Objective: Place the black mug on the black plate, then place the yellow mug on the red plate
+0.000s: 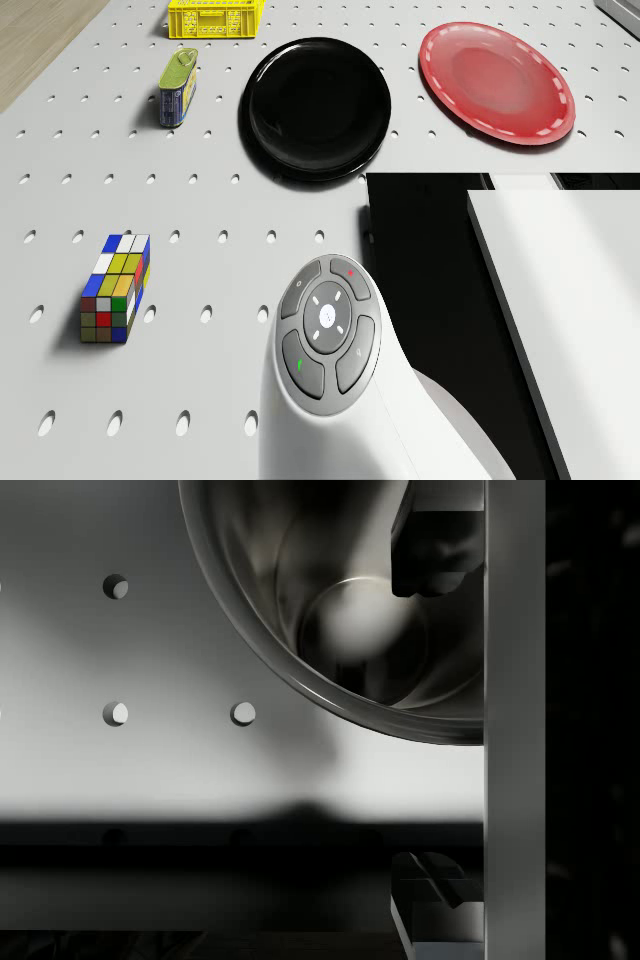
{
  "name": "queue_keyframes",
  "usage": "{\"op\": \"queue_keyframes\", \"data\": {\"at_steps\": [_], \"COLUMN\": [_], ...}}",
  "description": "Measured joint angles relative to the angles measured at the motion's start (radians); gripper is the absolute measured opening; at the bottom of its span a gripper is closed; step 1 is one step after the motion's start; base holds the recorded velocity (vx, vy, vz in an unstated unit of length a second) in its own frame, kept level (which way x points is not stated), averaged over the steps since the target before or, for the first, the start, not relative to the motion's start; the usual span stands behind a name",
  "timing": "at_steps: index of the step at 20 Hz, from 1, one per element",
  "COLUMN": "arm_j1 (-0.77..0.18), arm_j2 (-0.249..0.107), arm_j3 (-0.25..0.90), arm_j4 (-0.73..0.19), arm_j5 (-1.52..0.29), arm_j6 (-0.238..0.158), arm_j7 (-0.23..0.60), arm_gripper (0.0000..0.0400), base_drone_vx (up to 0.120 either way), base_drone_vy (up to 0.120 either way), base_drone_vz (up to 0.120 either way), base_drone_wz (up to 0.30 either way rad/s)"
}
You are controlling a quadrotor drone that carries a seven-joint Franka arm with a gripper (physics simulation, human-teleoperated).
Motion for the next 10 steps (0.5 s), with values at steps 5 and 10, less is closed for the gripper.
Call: {"op": "queue_keyframes", "data": {"at_steps": [5, 10], "arm_j1": [-0.002, -0.004], "arm_j2": [-0.005, -0.009], "arm_j3": [0.001, 0.002], "arm_j4": [0.0, 0.001], "arm_j5": [0.002, 0.004], "arm_j6": [0.004, 0.008], "arm_j7": [0.002, 0.003], "arm_gripper": [0.0157, 0.0116], "base_drone_vx": [0.0, 0.0], "base_drone_vy": [0.0, 0.0], "base_drone_vz": [0.0, 0.0], "base_drone_wz": [0.0, 0.0]}}
